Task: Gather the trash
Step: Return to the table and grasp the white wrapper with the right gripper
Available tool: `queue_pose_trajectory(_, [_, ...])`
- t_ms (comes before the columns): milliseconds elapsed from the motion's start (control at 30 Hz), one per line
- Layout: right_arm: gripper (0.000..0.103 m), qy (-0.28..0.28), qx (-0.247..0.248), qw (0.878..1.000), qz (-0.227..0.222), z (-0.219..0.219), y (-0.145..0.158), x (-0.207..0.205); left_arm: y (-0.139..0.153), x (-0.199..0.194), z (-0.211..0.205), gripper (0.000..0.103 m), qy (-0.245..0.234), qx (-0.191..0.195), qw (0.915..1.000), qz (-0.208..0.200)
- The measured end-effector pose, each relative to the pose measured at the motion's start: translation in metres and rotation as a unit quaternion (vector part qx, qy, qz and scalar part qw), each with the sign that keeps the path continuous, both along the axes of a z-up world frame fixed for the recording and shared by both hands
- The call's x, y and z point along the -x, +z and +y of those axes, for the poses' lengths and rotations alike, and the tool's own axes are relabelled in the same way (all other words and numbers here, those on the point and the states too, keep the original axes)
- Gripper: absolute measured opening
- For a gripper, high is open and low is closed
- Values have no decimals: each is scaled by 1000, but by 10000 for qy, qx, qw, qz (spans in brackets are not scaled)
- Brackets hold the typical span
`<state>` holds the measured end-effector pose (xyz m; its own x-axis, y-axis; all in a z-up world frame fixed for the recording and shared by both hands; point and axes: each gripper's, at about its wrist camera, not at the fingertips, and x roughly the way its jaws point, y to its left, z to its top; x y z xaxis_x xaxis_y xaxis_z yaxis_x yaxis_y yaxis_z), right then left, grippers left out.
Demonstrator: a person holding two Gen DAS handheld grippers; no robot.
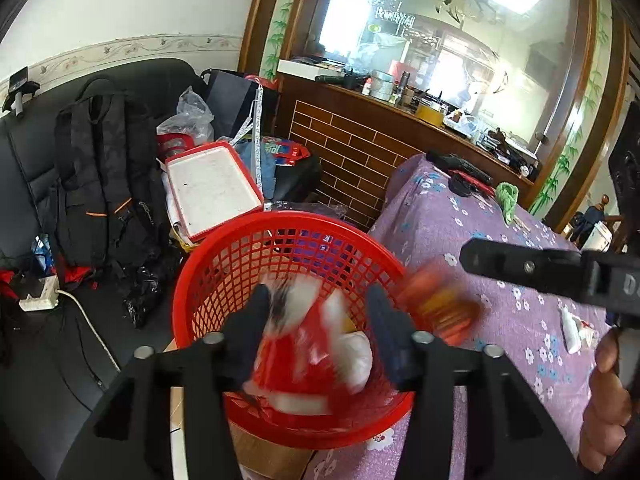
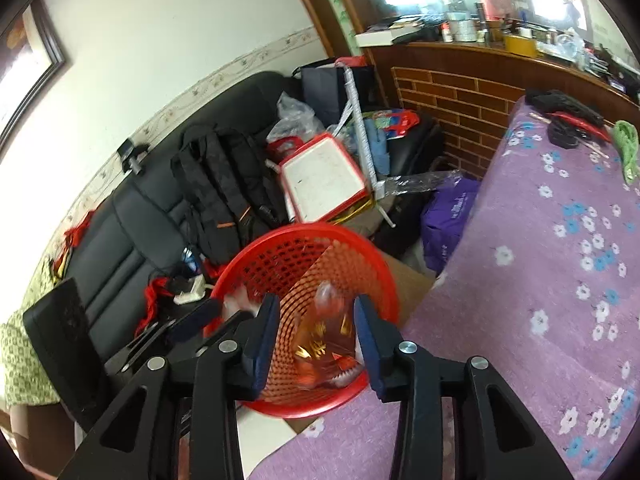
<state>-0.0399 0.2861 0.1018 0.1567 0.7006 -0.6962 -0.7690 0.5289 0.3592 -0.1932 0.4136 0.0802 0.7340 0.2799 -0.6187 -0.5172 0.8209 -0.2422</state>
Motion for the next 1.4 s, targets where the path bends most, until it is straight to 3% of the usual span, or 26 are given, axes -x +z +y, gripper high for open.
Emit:
queue_pose_trajectory(133, [42,-85,-121,9999,-74,-29,7,-1,6,8,-9,55,37,-78,9999,-101])
queue_pose_trajectory(267, [43,-321,-98,9993,-141,-73,4,3,9,7,-36,68,-68,-241,9996,-153])
queue_pose_trajectory(433, [43,-726,-29,9973,58,-132,-13,3,1,-13,-96,72,-686,-373,9969,-66])
queue_pose_trajectory(600, [43,-1354,-12,9905,246,-206,-26,-7,-21,-46,-167,72,-1485,-325,9880,260])
queue_pose_trajectory(767, [43,-2331,-143,9720,276,-298,-23,-36,-26,-71,-224,72,-2122,-262,9757,484])
queue_pose_trajectory(867, [53,-3100,-34,9504,264,-352,-23,-64,-22,-85,-256,72,-2426,-355,9677,585])
queue_pose_trajectory(967, [53,-3727,-3,9267,474,-394,-33,-97,-14,-99,-284,73,-2671,-439,9604,666])
queue_pose_trajectory(1100, [53,-3879,76,9171,919,-413,-57,-142,-6,-119,-304,74,-2838,-428,9546,801])
queue_pose_trajectory(1400, [54,-3564,-152,9240,1377,-396,-96,-173,3,-159,-321,74,-2739,-475,9554,995])
